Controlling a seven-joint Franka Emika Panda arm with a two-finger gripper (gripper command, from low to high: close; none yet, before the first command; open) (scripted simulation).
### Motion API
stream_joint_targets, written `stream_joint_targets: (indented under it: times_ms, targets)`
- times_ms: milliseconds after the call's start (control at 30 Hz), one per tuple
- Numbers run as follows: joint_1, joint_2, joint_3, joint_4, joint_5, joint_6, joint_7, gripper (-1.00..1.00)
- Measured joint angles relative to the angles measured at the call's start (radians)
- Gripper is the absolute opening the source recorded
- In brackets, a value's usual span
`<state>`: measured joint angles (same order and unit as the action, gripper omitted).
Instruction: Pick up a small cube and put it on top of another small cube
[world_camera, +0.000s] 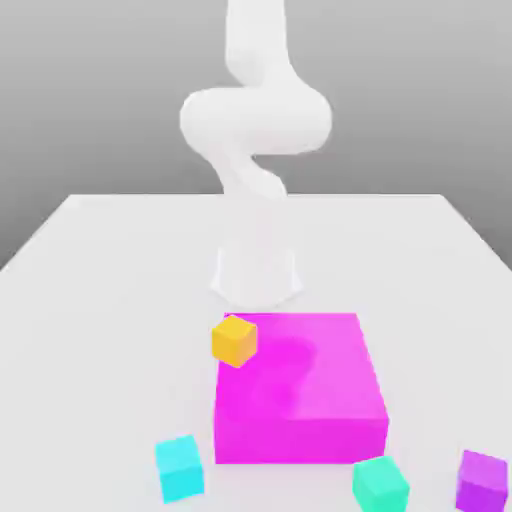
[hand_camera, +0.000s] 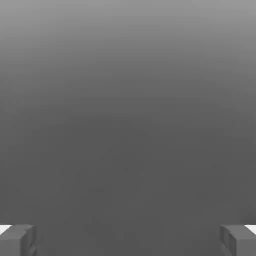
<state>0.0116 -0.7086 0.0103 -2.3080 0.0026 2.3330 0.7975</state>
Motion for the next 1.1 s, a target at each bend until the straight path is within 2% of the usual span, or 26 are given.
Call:
stream_joint_targets:
  times_ms: [633, 900, 1067, 1100]
  targets:
    - [0.09, 0.695, 0.099, -0.061, -0.033, 0.252, 0.021, 0.0]
    - [0.142, 0.987, 0.109, -0.085, -0.083, 0.358, 0.056, 0.0]
    - [0.178, 1.168, 0.074, -0.055, -0.12, 0.486, 0.083, 0.0]
    - [0.182, 1.186, 0.07, -0.051, -0.123, 0.501, 0.086, -1.0]
